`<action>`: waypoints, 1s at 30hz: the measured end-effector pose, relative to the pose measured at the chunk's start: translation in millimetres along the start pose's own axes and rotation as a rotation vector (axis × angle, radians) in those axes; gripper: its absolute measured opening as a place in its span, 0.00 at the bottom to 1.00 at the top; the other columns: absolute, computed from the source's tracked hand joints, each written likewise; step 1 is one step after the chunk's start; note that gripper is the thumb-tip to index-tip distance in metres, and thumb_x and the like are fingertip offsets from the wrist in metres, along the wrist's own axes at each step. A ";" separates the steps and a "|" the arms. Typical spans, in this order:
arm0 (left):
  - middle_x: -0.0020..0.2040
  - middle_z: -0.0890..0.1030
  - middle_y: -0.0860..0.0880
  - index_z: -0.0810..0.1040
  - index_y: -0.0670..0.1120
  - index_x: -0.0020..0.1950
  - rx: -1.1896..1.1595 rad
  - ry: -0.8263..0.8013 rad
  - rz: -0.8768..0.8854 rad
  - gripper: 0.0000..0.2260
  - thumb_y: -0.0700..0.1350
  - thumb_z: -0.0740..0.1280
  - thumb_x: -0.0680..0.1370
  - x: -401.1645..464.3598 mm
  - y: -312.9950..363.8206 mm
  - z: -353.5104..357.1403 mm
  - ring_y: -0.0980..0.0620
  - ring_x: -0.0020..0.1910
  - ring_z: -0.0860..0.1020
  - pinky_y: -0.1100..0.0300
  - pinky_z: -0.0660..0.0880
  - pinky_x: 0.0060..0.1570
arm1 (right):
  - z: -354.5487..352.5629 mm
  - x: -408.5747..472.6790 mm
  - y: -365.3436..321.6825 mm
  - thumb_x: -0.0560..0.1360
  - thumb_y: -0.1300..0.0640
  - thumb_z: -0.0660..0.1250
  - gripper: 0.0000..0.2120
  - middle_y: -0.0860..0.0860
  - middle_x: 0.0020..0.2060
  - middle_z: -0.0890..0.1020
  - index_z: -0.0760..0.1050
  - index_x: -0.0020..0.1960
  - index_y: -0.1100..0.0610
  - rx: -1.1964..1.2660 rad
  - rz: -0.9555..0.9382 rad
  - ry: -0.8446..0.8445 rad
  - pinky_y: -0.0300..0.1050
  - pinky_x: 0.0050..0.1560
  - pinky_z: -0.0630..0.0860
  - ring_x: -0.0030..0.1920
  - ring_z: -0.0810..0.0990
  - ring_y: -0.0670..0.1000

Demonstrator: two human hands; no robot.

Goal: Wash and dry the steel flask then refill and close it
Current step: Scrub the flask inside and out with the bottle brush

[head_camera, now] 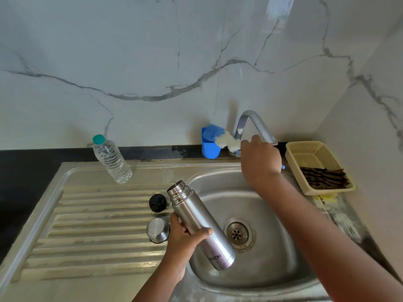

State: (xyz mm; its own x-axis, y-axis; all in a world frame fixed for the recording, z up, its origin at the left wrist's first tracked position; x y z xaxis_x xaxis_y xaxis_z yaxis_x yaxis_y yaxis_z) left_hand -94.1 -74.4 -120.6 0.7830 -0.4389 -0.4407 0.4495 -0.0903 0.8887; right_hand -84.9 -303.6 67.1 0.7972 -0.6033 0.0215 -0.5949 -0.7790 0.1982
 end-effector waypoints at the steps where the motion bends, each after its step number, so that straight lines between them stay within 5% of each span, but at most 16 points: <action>1: 0.51 0.84 0.46 0.70 0.52 0.61 -0.006 -0.002 0.000 0.38 0.48 0.81 0.54 -1.3 -0.1 0.2 0.49 0.51 0.84 0.40 0.78 0.58 | 4.0 -4.1 0.3 0.78 0.64 0.63 0.19 0.55 0.61 0.71 0.68 0.68 0.58 0.026 0.009 -0.010 0.45 0.38 0.68 0.55 0.80 0.56; 14: 0.41 0.82 0.56 0.73 0.51 0.58 -0.150 0.005 0.006 0.34 0.52 0.78 0.54 -10.2 5.8 1.5 0.49 0.51 0.81 0.42 0.78 0.56 | 44.6 -21.5 7.1 0.77 0.64 0.58 0.22 0.58 0.56 0.76 0.60 0.70 0.58 0.367 0.069 -0.036 0.47 0.39 0.69 0.50 0.79 0.59; 20: 0.51 0.79 0.47 0.73 0.53 0.58 -0.172 0.012 -0.004 0.34 0.54 0.78 0.54 -12.3 4.7 2.5 0.48 0.53 0.80 0.46 0.79 0.51 | 48.7 -24.9 17.2 0.80 0.61 0.56 0.17 0.54 0.42 0.74 0.62 0.69 0.55 0.400 0.105 0.009 0.47 0.35 0.68 0.38 0.74 0.54; 26: 0.56 0.82 0.48 0.72 0.53 0.62 -0.152 0.022 -0.026 0.37 0.58 0.79 0.56 -9.5 3.9 7.3 0.49 0.56 0.81 0.42 0.79 0.57 | 46.8 -28.5 18.8 0.78 0.65 0.59 0.23 0.55 0.54 0.74 0.62 0.71 0.55 0.370 0.105 -0.025 0.46 0.40 0.70 0.46 0.77 0.56; 30: 0.50 0.84 0.52 0.72 0.55 0.60 -0.096 0.029 0.044 0.31 0.52 0.80 0.61 -9.3 15.0 10.1 0.54 0.51 0.83 0.43 0.78 0.59 | 52.0 -31.0 24.6 0.78 0.66 0.59 0.23 0.56 0.58 0.76 0.63 0.72 0.56 0.386 0.109 -0.027 0.46 0.41 0.68 0.52 0.79 0.58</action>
State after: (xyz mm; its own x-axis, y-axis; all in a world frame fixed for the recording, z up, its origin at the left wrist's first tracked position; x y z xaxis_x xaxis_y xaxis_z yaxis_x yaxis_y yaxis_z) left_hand -99.0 -80.7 -101.9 0.8144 -0.4147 -0.4060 0.4522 0.0149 0.8918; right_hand -129.5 -312.9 20.4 0.7274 -0.6862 -0.0045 -0.6747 -0.7141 -0.1867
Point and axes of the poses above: each hand's wrist, its own x-axis towards the middle knuckle, its own z-axis out of the palm, y = z × x, the point moved 9 cm from there along x, towards the middle knuckle
